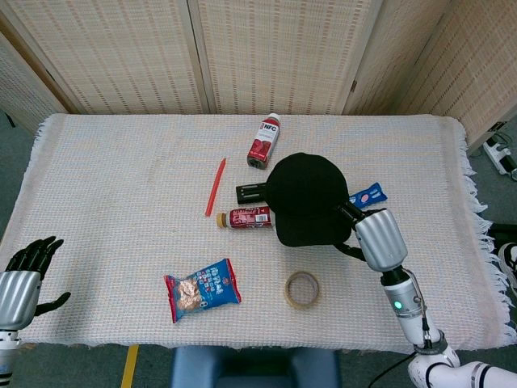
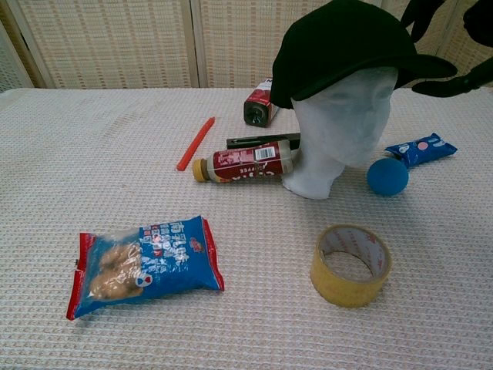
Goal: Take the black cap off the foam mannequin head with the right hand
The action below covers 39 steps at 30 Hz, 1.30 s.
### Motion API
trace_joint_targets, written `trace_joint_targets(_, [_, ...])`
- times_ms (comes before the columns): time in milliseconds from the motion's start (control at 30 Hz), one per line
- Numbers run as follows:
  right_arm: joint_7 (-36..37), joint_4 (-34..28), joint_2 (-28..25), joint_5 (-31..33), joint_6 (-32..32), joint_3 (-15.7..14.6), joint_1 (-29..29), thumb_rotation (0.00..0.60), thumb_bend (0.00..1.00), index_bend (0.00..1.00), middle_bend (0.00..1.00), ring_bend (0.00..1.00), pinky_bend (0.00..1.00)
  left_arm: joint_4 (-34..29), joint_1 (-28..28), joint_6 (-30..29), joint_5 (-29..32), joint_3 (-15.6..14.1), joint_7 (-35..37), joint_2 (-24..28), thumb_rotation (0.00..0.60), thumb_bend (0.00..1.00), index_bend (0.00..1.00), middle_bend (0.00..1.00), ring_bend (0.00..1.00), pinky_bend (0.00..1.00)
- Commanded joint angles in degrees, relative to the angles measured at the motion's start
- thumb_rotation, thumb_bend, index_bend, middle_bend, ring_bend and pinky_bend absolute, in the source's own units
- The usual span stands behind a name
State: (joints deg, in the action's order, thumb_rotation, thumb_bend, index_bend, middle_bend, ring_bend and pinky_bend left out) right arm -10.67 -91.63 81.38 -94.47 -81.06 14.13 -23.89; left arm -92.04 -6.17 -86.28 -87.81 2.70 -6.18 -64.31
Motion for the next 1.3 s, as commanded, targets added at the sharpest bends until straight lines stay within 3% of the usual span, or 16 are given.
trace_joint_targets(33, [0.1, 1.7, 1.8, -0.1, 0.1, 0.3, -1.2, 0.600, 0.08, 0.43, 0.46, 0.87, 0.99, 0.0, 0.0, 0.0, 0.0, 0.0, 0.1, 0.1, 0.600, 0.08, 0.16, 0.15, 0.14, 0.22])
trace_joint_targets(167, [0.6, 3.8, 3.7, -0.6, -0.3, 0.5, -2.6, 0.600, 0.10, 0.49, 0.50, 0.89, 1.00, -0.2, 0.0, 0.4, 0.1, -0.2, 0.5, 0.2, 0.600, 0.08, 0.16, 0.15, 0.14, 0.22])
trace_joint_targets(433, [3.9, 10.3, 7.4, -2.8, -3.2, 0.9, -5.1, 0.600, 0.30, 0.76, 0.70, 0.96, 1.00, -0.4, 0.0, 0.8, 0.4, -0.4, 1.2, 0.6, 0.600, 0.08, 0.16, 0.15, 0.14, 0.22])
trace_joint_targets(700, [5.7, 15.0, 10.4, -4.7, -8.1, 1.6, -6.5, 0.600, 0.42, 0.91, 0.83, 1.00, 1.00, -2.1, 0.3, 1.9, 1.1, -1.2, 2.1, 2.1, 0.600, 0.08, 0.18, 0.15, 0.14, 0.22])
trace_joint_targets(967, [4.0, 19.5, 12.4, -3.6, -11.1, 4.2, -8.1, 0.600, 0.46, 0.92, 0.86, 1.00, 1.00, -1.8, 0.0, 2.6, 1.3, -1.1, 2.5, 2.1, 0.600, 0.08, 0.18, 0.15, 0.14, 0.22])
trace_joint_targets(1300, [3.8, 27.0, 15.0, 1.5, -10.5, 9.1, -12.3, 0.600, 0.46, 0.92, 0.86, 1.00, 1.00, -1.5, -0.2, 3.4, 1.4, -1.4, 2.7, 1.6, 0.600, 0.08, 0.17, 0.15, 0.13, 0.22])
